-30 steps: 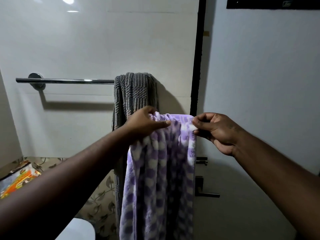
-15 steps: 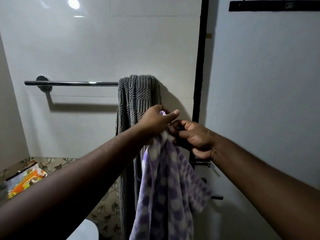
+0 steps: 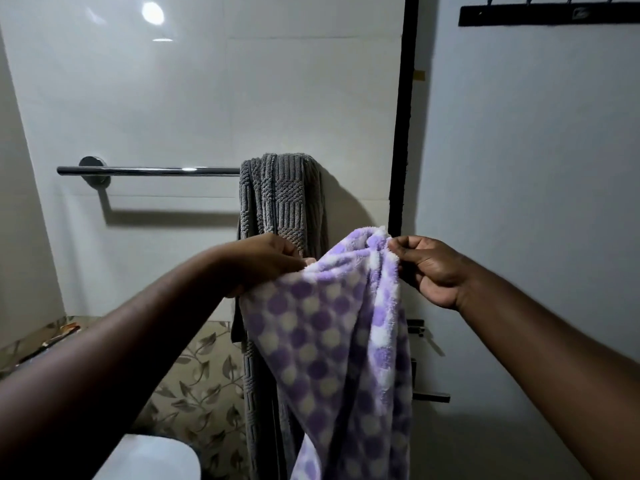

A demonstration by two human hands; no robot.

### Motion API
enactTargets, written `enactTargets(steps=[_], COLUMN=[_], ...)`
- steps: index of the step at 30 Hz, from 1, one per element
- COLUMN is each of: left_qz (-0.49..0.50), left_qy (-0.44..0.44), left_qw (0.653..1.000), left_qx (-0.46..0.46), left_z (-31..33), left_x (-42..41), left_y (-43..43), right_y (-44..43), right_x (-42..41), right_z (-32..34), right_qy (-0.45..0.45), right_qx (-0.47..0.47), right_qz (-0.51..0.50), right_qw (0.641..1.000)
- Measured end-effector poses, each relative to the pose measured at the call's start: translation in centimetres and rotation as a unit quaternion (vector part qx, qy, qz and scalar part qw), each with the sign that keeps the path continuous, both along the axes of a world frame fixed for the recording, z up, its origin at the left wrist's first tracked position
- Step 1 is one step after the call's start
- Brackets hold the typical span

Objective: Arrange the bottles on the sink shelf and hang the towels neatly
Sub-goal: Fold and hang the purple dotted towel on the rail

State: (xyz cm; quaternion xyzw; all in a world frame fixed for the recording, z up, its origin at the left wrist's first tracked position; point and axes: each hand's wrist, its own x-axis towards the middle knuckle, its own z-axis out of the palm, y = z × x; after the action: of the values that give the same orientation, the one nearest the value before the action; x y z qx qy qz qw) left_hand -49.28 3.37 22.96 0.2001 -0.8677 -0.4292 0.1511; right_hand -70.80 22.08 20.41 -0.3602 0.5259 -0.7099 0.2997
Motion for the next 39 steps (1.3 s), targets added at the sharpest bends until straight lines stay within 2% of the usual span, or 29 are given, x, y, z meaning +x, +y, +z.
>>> enactTargets(steps=[3, 7, 13, 15, 17, 19, 21, 23, 25, 27, 30, 32, 35, 39], left_qz=[-0.034, -0.080, -0.059, -0.108, -0.181, -0.209, -0.217, -0.225, -0.216, -0.187, -0.161, -0.145, -0.099, -0.046], left_qy=[-0.018, -0.064, 0.030, 0.042, -0.007, -0.065, -0.070, -0.019, 0.077, 0.148, 0.159, 0.142, 0.153, 0.177], left_qw=[0.996, 0.987, 0.974, 0.970, 0.968, 0.966, 0.967, 0.962, 0.945, 0.931, 0.924, 0.928, 0.929, 0.924], left_qx=[0.075, 0.120, 0.218, 0.213, 0.175, 0.137, 0.114, 0.154, 0.234, 0.277, 0.309, 0.313, 0.321, 0.336], left_z=[-0.5, -0.9, -1.4, -1.2, -1.0, -0.8, -0.7, -0.6, -0.8, -1.1, -1.6, -2.1, -3.4, -4.5], left_x=[1.5, 3.3, 3.4, 3.7, 4.4, 5.2, 5.9, 6.0, 5.1, 3.6, 1.7, 0.7, -1.2, -3.1], left_y=[-0.3, -1.1, -1.6, -1.8, -2.0, -2.4, -2.6, -2.5, -2.0, -0.9, 1.1, 2.3, 3.6, 4.6], right_y=[0.2, 0.2, -0.5, -0.6, -0.8, -0.9, -1.0, -0.9, -0.8, -1.0, -1.6, -1.8, -2.2, -2.7], right_x=[-0.9, -1.7, -1.9, -2.2, -2.5, -2.8, -3.0, -3.2, -2.8, -1.9, -0.2, 1.1, 3.2, 5.8], right_z=[0.0, 0.1, -0.2, -0.3, -0.5, -0.6, -0.8, -0.9, -0.8, -0.3, 0.8, 1.6, 2.2, 1.4], right_qy=[-0.002, -0.014, -0.006, -0.006, -0.008, -0.012, -0.005, 0.031, 0.119, 0.228, 0.349, 0.370, 0.336, 0.351], right_qx=[0.002, -0.001, 0.022, 0.029, 0.036, 0.040, 0.046, 0.068, 0.133, 0.189, 0.171, 0.128, 0.083, 0.082], right_qz=[-0.018, -0.049, -0.083, -0.102, -0.118, -0.134, -0.149, -0.141, -0.116, -0.122, -0.219, -0.251, -0.207, -0.144], right_qw=[1.000, 0.999, 0.996, 0.994, 0.992, 0.990, 0.988, 0.987, 0.977, 0.947, 0.895, 0.885, 0.915, 0.922])
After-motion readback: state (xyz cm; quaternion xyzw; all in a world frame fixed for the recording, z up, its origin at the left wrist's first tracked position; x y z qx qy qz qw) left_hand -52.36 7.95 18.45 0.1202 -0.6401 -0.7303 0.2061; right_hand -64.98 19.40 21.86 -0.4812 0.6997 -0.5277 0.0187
